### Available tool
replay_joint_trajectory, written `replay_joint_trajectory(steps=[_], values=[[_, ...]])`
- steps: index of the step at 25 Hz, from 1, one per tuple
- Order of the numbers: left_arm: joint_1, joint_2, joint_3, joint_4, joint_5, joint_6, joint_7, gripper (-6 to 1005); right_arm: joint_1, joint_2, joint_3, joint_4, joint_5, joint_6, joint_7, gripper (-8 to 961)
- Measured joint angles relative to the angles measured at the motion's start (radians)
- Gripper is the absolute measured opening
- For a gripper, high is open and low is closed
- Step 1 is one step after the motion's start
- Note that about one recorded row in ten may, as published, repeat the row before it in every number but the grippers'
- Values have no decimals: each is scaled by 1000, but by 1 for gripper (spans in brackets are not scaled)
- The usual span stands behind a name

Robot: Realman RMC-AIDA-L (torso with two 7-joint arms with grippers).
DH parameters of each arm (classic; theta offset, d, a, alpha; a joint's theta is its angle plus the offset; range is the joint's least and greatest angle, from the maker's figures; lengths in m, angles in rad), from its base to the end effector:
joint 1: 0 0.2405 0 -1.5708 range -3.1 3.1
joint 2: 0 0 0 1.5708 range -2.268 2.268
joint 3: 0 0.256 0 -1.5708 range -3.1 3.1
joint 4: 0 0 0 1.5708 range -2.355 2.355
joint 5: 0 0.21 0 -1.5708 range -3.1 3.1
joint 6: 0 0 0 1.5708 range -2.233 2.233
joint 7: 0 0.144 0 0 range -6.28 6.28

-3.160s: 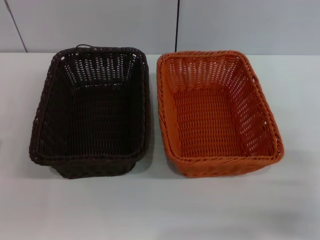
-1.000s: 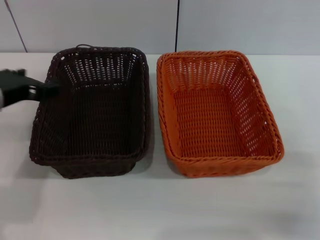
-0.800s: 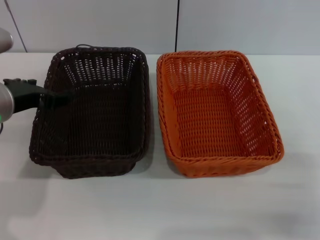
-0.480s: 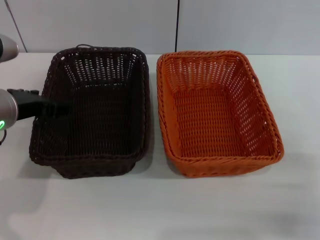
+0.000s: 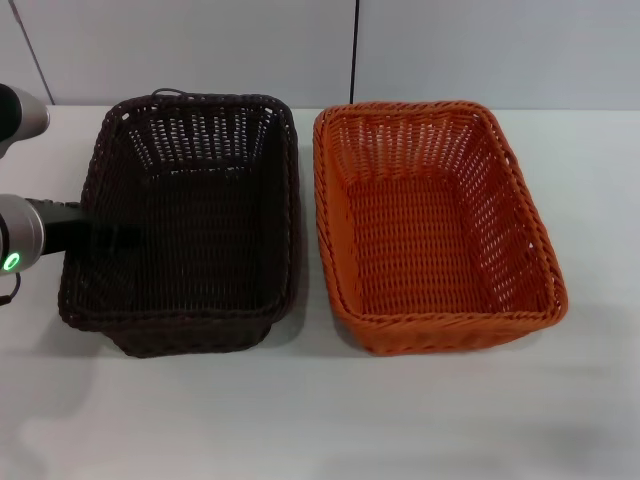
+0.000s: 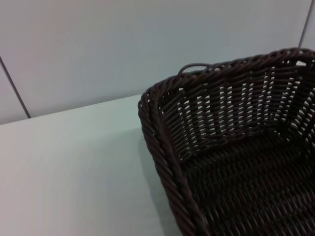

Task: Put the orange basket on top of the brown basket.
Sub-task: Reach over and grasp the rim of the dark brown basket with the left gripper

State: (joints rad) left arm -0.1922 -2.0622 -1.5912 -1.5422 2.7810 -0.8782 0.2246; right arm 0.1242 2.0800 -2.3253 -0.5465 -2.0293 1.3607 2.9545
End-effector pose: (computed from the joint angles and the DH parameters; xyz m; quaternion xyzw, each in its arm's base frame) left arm -0.2462 0.3531 0.0376 -0.7954 -0.3945 0.0234 0.4596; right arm 0.3302 0.2591 0.0054 -0.5458 0.2339 0.3227 0.7370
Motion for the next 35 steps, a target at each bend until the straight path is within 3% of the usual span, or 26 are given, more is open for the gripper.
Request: replay_joint_trajectory(steps=[9,17,25,31,35], values=[[-6,2,-13,37,3,20,-2,707,0,0,0,4,0,-2,0,585],[-34,3,-21,83,5,20,9,531,2,0,0,6,-4,-3,0,582],[-9,2,-11,27,0,12,61,330,3,0,0,5,-5,-2,0,578],[2,2,-18,-16,-3,-4,143,281,3,0,0,5,-3,1,0,576],[-4,4,-94,-59,-61,-84,367,278,2,0,4,3,-3,5,0,574]])
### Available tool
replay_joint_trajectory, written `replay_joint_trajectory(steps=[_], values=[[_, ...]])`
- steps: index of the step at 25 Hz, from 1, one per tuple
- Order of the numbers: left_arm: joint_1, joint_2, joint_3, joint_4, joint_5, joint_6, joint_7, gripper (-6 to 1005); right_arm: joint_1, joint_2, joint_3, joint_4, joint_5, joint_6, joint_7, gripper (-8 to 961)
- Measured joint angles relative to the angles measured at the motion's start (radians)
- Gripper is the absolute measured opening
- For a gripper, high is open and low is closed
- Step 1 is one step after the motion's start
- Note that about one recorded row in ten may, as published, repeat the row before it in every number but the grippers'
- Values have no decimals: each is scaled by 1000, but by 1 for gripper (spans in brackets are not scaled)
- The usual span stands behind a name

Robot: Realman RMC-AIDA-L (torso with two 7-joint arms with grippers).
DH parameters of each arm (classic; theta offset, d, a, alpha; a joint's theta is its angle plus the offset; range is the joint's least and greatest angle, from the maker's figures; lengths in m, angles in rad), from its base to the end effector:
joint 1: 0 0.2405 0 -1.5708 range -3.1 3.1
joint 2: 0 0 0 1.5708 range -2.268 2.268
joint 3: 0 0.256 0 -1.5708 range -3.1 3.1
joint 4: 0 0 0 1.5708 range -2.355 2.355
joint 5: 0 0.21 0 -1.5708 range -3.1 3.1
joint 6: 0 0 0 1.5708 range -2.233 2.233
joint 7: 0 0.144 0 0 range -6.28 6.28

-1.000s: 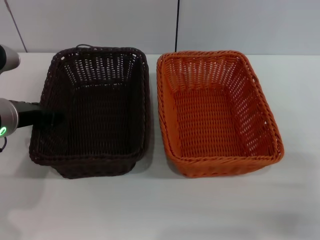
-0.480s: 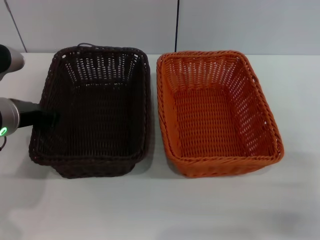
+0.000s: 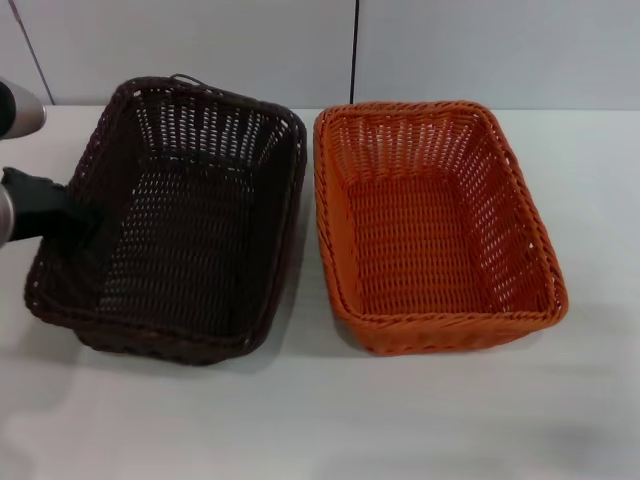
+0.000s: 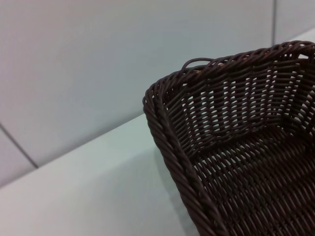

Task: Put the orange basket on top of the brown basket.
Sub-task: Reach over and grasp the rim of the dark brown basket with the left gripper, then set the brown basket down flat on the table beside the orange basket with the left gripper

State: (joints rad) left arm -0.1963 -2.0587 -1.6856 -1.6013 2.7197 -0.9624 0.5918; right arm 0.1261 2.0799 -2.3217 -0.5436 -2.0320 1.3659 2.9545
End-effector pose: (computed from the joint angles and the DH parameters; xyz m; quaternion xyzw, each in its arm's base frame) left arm -0.2425 0.3531 0.0616 -0.8442 -0.2756 0.0824 0.4523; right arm 0.3300 0.2594 0.0066 -0.5448 0.2308 0.3234 0.7385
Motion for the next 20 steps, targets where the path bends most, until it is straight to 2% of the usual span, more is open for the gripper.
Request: replay_joint_trajectory(steps=[2,4,5,9,12,14,20], values=[[-9,0,-49,-4,-58,-36,95,278,0,0,1,-2,0,1,0,574],[-24,1,-143,-16,-174,-110,275,278,0,0,0,-5,0,5,0,573],[-24,1,-143,-16,-174,-110,275,278,0,0,0,-5,0,5,0,572],[-79,2,-269,-56,-274,-268,468,277,-3,0,-3,-16,-1,14,0,571],[-110,3,-303,-65,-277,-324,516,269,-5,1,-3,-19,-2,20,0,569],[-166,3,-353,-65,-286,-409,585,264,-10,3,-11,-21,-2,38,0,569],[-230,4,-386,-54,-295,-487,666,206,-26,6,-21,-27,-1,60,0,566]])
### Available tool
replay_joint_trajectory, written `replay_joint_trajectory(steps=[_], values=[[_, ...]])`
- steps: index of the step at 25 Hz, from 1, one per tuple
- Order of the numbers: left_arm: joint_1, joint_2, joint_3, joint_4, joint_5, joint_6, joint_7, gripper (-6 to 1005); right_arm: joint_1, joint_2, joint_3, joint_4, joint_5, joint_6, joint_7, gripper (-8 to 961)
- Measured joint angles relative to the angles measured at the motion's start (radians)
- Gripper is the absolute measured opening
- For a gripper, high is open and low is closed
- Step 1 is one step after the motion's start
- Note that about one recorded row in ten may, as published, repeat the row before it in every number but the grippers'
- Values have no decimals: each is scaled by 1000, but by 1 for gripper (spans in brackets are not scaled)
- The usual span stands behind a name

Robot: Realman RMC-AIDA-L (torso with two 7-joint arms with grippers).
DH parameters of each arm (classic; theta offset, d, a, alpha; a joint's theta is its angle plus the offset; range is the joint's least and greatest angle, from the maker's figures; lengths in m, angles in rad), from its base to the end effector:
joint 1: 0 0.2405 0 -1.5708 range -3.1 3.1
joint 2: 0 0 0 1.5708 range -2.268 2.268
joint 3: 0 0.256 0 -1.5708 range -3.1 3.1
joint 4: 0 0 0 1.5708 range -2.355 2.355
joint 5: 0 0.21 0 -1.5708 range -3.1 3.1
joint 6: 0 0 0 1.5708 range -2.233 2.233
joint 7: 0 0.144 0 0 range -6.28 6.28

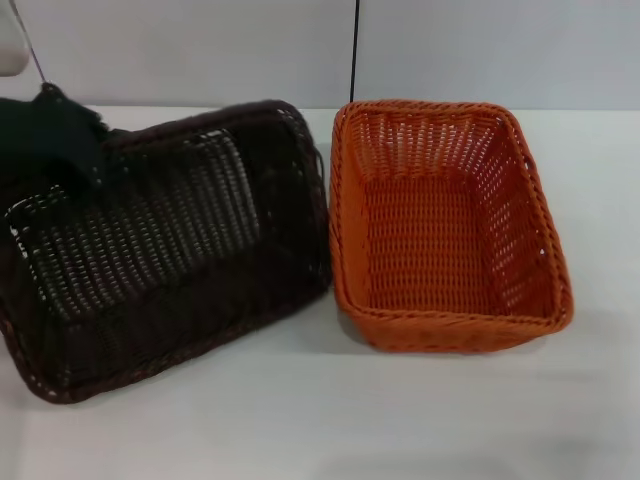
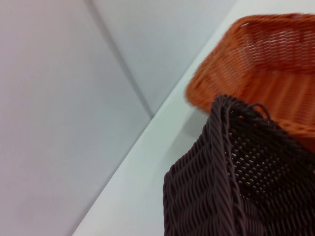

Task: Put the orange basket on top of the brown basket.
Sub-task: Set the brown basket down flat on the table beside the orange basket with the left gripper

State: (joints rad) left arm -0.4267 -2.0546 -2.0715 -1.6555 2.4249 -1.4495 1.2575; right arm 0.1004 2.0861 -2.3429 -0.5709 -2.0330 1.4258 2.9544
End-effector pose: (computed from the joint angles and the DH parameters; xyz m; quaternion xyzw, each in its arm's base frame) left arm -0.1861 0.3613 0.1077 -0.9391 -0.0565 0.0822 0.3287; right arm 0.3222 0.2502 0.0069 -0.5317 0.2209 0.3438 0.7418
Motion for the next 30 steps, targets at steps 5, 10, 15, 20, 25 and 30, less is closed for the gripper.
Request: replay_joint_trajectory(steps=[5,10,15,20,25,30], values=[[-49,2,-10,-3,-5,-77,36,191,-15,1,-9,-8,0,15,0,564],[-59,-1,-11,-46,-8,-131,49,190,-18,2,-21,-9,0,18,0,562],[-63,0,-12,-65,-31,-157,50,191,-14,2,-24,-9,1,19,0,560],[-80,0,-7,-37,-44,-161,58,191,-10,0,-27,-9,-1,20,0,558],[-147,0,-11,149,-47,-144,150,190,-6,-1,-34,-6,-1,19,0,556],[-197,2,-12,246,-37,-117,165,191,-5,-3,-35,-2,1,17,0,554]])
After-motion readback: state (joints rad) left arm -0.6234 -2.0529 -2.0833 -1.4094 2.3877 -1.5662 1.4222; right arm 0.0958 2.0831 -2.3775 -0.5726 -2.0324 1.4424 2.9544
